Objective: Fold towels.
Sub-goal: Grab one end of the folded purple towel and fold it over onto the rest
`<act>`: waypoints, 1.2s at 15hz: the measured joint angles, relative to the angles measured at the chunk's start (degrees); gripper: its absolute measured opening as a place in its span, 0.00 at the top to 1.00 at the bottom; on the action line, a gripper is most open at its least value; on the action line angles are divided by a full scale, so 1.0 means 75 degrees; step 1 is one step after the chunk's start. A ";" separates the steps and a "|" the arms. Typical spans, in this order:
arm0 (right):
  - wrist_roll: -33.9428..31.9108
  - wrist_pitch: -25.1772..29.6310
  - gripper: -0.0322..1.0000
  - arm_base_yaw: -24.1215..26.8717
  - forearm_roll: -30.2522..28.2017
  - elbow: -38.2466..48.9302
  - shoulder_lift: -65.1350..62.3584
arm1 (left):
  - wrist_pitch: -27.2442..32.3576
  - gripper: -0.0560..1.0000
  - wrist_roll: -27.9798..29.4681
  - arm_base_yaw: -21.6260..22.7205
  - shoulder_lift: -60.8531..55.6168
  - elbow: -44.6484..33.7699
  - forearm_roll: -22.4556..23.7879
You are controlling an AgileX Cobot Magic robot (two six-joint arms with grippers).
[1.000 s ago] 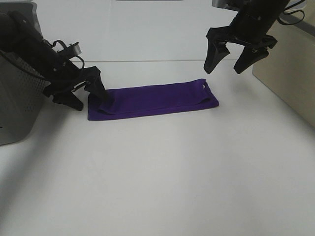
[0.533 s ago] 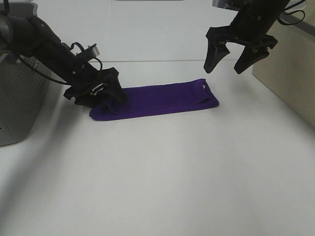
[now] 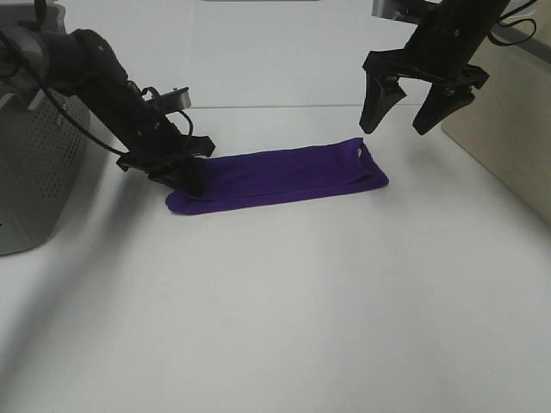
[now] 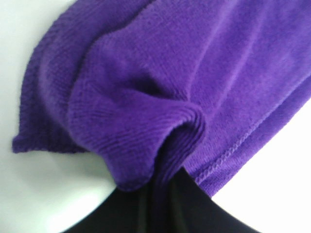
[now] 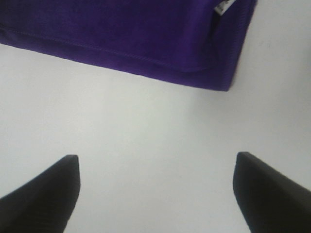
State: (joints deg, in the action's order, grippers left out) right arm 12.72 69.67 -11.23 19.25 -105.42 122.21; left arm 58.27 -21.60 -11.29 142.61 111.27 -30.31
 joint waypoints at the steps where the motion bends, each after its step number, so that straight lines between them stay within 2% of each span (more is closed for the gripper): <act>1: 0.0000 0.0000 0.16 0.0000 0.0000 0.0000 0.0000 | 0.0497 0.92 0.0237 -0.0008 0.0069 0.0397 0.0733; 2: 0.0000 0.0000 0.16 0.0000 0.0000 0.0000 0.0000 | 0.0840 0.92 0.0504 -0.0008 0.0107 0.0817 0.1513; 3: 0.0000 0.0000 0.16 0.0000 0.0000 0.0000 0.0000 | 0.1146 0.92 0.0680 0.0015 0.0138 0.1306 0.1986; 4: 0.0000 0.0000 0.16 0.0000 0.0000 0.0000 -0.0008 | 0.1345 0.92 0.0726 0.0031 0.0145 0.1833 0.2162; 6: 0.0000 0.0000 0.16 0.0000 0.0000 0.0000 -0.0069 | 0.1421 0.92 0.0756 0.0031 0.0145 0.2712 0.1963; 8: 0.0000 0.0000 0.16 0.0000 0.0000 0.0000 -0.0519 | 0.1436 0.92 0.0688 -0.0252 0.0145 0.3231 0.1062; 13: 0.0000 0.0015 0.16 0.0000 0.0031 0.0000 -0.1436 | 0.1474 0.92 0.0672 -0.1314 0.0596 0.3247 0.0947; 18: -0.0008 0.0015 0.16 0.0000 0.0061 0.0000 -0.1505 | 0.1115 0.92 0.0733 -0.1895 0.0848 0.3247 0.0840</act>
State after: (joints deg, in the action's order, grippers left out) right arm 12.66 69.79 -11.23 19.71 -105.42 110.92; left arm 66.63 -16.10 -25.50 148.97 135.62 -24.01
